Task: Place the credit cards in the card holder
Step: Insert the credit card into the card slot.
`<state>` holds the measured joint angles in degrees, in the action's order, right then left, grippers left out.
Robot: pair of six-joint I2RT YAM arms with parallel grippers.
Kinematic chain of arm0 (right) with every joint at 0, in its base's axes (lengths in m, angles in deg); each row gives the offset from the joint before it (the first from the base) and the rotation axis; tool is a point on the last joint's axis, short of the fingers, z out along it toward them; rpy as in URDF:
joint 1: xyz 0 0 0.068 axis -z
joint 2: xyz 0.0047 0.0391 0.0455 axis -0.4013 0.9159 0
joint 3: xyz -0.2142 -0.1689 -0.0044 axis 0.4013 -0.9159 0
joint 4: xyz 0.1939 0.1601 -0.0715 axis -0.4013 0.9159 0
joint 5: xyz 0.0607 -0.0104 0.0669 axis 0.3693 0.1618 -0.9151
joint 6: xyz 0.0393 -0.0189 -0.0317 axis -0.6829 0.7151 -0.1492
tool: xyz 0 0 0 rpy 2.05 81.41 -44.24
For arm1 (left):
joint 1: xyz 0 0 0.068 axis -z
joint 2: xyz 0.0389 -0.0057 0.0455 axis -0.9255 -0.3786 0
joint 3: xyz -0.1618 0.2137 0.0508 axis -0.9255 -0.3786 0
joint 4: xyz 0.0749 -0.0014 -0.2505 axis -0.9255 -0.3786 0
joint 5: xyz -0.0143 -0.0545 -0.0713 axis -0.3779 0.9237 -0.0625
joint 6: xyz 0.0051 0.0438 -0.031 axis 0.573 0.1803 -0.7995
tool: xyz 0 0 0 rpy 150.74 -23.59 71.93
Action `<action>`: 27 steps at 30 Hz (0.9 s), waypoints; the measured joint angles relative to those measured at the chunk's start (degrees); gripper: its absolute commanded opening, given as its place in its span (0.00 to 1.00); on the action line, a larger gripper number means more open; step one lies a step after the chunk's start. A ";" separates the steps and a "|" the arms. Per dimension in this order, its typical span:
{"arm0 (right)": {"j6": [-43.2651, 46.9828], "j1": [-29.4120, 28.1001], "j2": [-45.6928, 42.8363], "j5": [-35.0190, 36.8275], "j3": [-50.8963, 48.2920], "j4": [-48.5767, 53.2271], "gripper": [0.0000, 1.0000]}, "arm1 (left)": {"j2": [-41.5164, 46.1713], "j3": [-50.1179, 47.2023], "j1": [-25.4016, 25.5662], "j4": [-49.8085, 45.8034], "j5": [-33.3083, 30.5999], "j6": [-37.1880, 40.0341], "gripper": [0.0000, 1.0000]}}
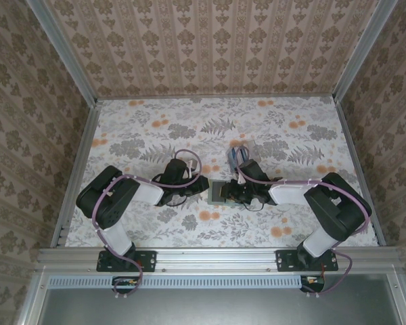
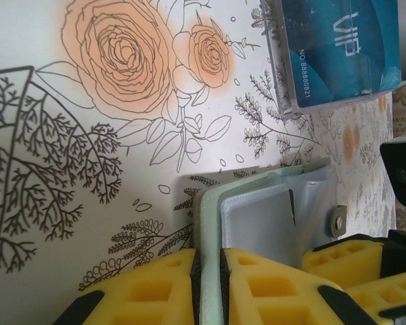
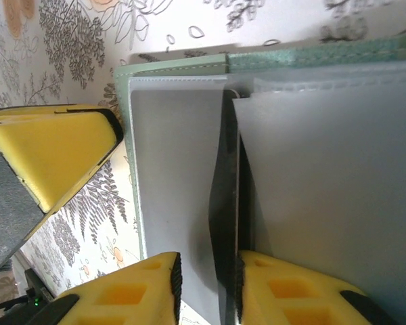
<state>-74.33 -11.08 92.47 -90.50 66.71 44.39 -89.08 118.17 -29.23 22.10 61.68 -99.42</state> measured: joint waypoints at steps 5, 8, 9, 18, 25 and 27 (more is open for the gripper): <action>1.99 -1.03 0.04 2.23 2.58 4.37 0.39 | -0.09 0.00 -0.04 0.13 0.20 0.02 0.19; 4.66 -1.29 -1.44 5.97 4.44 10.03 0.42 | -0.09 0.00 -0.04 0.22 0.24 0.00 0.20; 5.73 -1.29 -2.38 7.50 4.96 12.33 0.43 | -0.11 -0.04 -0.04 0.35 0.26 0.00 0.20; 13.35 -1.22 -8.79 17.75 8.98 26.01 0.48 | -0.15 -0.15 -0.07 0.81 0.44 0.00 0.21; 17.73 0.98 -9.18 21.38 12.94 31.76 0.52 | -0.15 -0.26 -0.11 1.18 0.66 0.00 0.23; 17.73 1.25 -9.25 21.42 12.92 32.13 0.52 | -0.09 -0.31 -0.11 1.22 0.70 0.00 0.23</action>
<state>-56.61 -9.84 83.22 -69.08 79.63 76.52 -89.17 117.87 -29.34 23.32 62.38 -99.42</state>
